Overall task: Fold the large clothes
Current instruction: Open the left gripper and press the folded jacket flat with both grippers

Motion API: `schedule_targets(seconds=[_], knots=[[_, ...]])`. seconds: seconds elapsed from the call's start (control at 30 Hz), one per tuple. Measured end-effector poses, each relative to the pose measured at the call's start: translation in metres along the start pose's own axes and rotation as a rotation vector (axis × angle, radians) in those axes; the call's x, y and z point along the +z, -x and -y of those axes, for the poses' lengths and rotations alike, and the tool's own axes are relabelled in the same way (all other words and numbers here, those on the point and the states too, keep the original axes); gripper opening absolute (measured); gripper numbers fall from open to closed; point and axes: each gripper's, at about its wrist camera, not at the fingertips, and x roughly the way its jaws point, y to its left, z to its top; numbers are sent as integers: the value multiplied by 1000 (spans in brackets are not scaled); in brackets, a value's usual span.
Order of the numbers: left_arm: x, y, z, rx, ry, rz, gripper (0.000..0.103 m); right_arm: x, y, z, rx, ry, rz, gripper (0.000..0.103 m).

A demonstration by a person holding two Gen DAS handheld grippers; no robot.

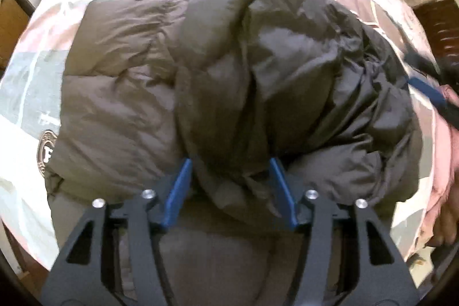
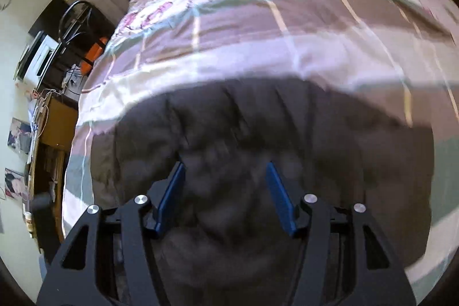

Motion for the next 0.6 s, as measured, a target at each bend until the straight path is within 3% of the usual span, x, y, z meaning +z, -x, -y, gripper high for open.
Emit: schedule_targets(seconds=[0.13, 0.2, 0.27, 0.33, 0.4, 0.5, 0.6], knots=[[-4, -32, -3, -5, 33, -77, 58, -43, -44, 21, -84, -31, -154, 59], [-4, -40, -2, 3, 36, -83, 62, -51, -61, 28, -97, -37, -179, 60], [-4, -43, 0, 3, 32, -88, 64, -48, -49, 27, -68, -50, -168, 59], [-7, -34, 0, -4, 28, -73, 64, -53, -10, 30, 60, -90, -75, 59], [-19, -18, -4, -24, 33, -39, 64, -69, 17, 31, 85, -70, -34, 68], [-40, 1, -21, -6, 30, -19, 68, -94, 17, 36, 54, -37, -97, 73], [-70, -19, -34, 78, 1, -120, 69, -151, -27, 61, -98, -49, -327, 73]])
